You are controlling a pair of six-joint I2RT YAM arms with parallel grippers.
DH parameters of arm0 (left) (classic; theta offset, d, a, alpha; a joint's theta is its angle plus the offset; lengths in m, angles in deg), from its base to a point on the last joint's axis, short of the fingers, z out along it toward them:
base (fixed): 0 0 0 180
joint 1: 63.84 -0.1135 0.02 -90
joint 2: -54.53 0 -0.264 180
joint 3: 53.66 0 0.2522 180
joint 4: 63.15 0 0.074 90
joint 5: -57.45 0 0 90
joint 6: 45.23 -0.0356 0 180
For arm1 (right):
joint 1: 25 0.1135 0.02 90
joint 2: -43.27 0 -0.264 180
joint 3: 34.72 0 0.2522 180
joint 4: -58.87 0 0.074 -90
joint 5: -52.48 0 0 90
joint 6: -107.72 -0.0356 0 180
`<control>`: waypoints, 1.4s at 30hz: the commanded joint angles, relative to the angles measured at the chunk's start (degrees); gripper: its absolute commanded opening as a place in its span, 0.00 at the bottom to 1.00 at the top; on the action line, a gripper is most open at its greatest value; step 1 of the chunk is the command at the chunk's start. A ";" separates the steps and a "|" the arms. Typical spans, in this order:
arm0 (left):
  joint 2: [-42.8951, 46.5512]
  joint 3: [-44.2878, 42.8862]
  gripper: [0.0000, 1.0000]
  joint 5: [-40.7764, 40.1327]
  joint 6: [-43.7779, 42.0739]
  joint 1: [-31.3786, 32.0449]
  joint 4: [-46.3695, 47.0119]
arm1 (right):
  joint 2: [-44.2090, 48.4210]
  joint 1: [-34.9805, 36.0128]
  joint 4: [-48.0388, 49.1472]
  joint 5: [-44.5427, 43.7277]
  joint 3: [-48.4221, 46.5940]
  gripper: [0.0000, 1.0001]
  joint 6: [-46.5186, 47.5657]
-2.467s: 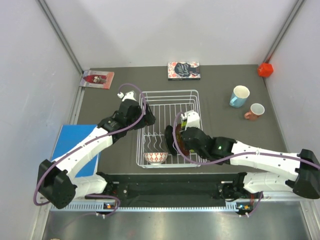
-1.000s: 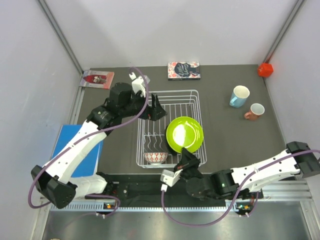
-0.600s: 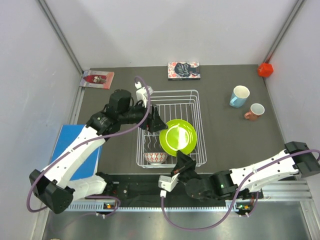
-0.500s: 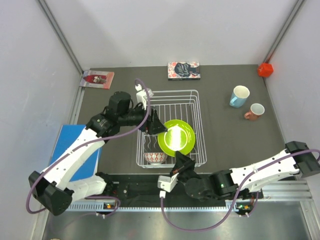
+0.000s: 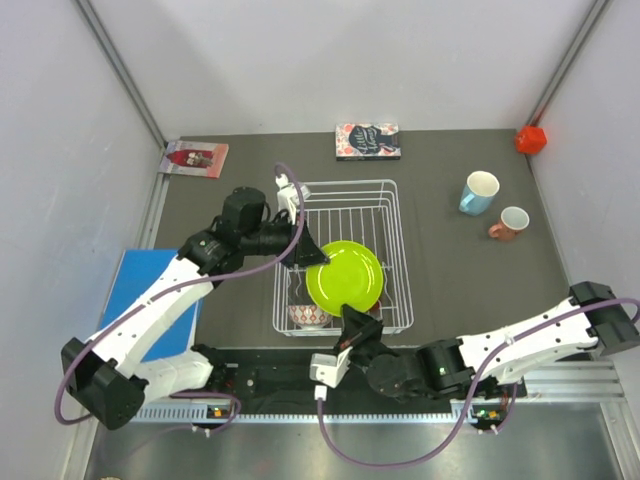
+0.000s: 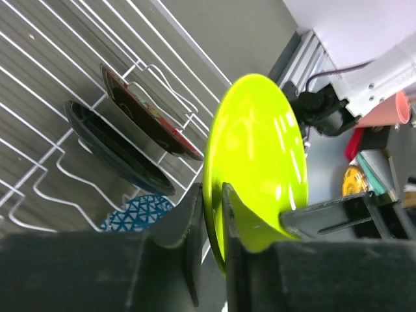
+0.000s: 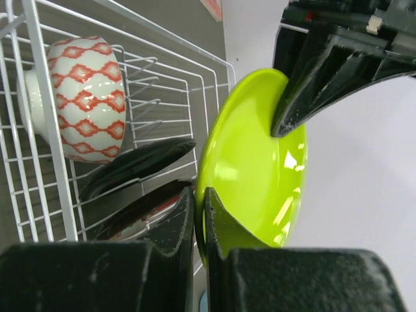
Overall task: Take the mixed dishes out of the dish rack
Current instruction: Place the plate at the center of the board.
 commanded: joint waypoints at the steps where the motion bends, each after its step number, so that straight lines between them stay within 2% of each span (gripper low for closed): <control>1: -0.37 -0.28 0.00 -0.23 -0.82 0.25 2.82 | 0.07 0.95 4.23 -0.94 -1.91 0.00 -0.86; 3: -0.46 -0.37 0.00 -1.11 -0.82 0.25 2.73 | -0.02 0.95 4.93 -2.61 -1.73 0.00 -0.95; 4: -0.37 -0.54 0.00 -1.72 -0.56 0.25 2.82 | -0.11 0.86 5.28 -3.23 -1.82 0.05 -0.95; 5: -0.02 -0.46 0.00 -2.95 -0.30 0.25 3.08 | -0.02 0.95 5.46 -4.45 -1.82 0.16 -1.04; 6: 0.76 -0.46 0.00 -4.18 -0.12 0.17 3.35 | -0.19 0.95 5.46 -5.25 -2.17 0.38 -1.56; 7: 1.29 -0.28 0.00 -6.97 0.32 0.25 4.04 | -0.28 1.04 5.37 -6.21 -2.43 0.74 -2.26; 9: 2.79 -0.19 0.00 -9.45 0.76 0.17 4.93 | -0.11 0.86 4.85 -9.29 -4.10 0.99 -4.98; 13: 3.32 -1.77 0.00 -15.69 3.21 -0.18 5.28 | 3.22 0.86 1.42 -11.67 -7.79 1.00 -11.75; 16: 3.58 -2.65 0.00 -24.12 7.16 -1.06 5.02 | 6.90 0.60 1.42 -13.77 -11.74 1.00 -17.54; 17: 4.11 -2.83 0.00 -28.75 8.22 -1.85 5.11 | 8.23 0.60 0.98 -14.39 -13.06 1.00 -22.43; 20: 4.90 -2.13 0.00 -34.59 14.71 -7.99 4.67 | 14.03 -0.36 0.80 -15.01 -17.01 1.00 -32.63; 21: 4.90 -1.17 0.00 -35.99 18.30 -12.88 4.49 | 15.61 -0.71 0.97 -14.92 -17.20 1.00 -34.85; 23: 4.38 -0.20 0.00 -36.27 20.87 -17.30 4.93 | 19.74 -2.47 1.76 -14.14 -16.50 1.00 -39.42; 24: 3.85 0.07 0.00 -38.36 22.63 -20.89 5.02 | 21.15 -3.61 3.07 -13.61 -15.80 1.00 -40.05; 27: 1.57 0.86 0.00 -38.47 25.18 -25.83 7.29 | 25.80 -4.58 6.15 -13.34 -12.90 1.00 -41.11; 36: -14.33 -2.56 0.00 -40.31 25.19 -32.70 15.30 | 31.18 -4.58 8.62 -11.85 -6.83 1.00 -46.73; 40: -20.31 -4.76 0.00 -44.43 24.05 -32.97 16.35 | 31.18 -4.59 6.43 -10.97 -6.04 1.00 -49.98; 42: -23.21 -5.46 0.00 -43.83 23.96 -35.08 18.28 | 31.01 -4.50 4.67 -10.62 -5.95 1.00 -50.78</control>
